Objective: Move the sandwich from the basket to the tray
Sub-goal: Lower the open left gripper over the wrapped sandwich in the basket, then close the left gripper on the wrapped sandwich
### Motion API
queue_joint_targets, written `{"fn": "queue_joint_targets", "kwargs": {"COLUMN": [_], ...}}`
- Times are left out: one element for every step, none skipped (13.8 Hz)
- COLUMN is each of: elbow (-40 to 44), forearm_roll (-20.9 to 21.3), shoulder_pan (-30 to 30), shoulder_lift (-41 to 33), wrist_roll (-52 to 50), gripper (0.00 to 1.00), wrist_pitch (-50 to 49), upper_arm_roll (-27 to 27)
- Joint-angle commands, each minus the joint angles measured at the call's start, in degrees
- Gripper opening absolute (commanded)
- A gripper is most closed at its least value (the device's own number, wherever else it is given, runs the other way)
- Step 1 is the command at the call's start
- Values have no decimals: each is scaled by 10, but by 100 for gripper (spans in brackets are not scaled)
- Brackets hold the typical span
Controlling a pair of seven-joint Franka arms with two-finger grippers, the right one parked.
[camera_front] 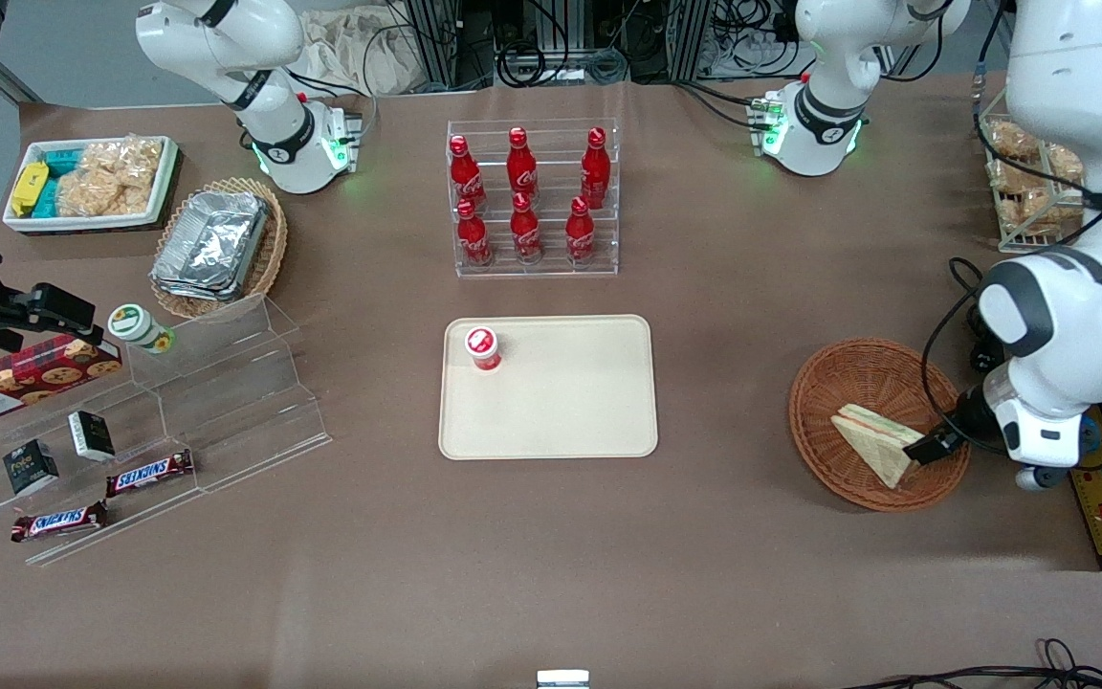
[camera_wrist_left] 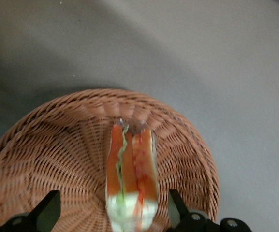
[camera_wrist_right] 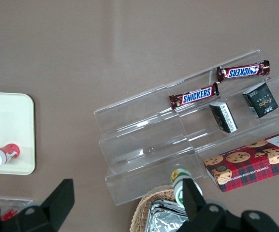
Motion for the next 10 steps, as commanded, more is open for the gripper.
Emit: {"fn": "queue_joint_targets", "kwargs": {"elbow": [3, 3, 3, 1, 1, 0, 0, 0, 1, 1], "forearm_roll": [-7, -11, -19, -22, -23, -22, -22, -21, -19, -14], "shoulder_pan": [-2, -4, -6, -10, -16, -16, -16, -16, -16, -16], "shoulder_lift": [20, 26, 32, 38, 40, 42, 42, 42, 41, 39], "wrist_roll": [-36, -49, -56, -57, -57, -57, -56, -48, -45, -44], "gripper": [100, 100, 100, 100, 100, 100, 94, 76, 56, 41], "wrist_pitch": [37, 46, 56, 64, 67, 67, 67, 63, 62, 60], "upper_arm_roll": [-3, -4, -5, -6, -5, -5, -5, -5, -6, -5]}}
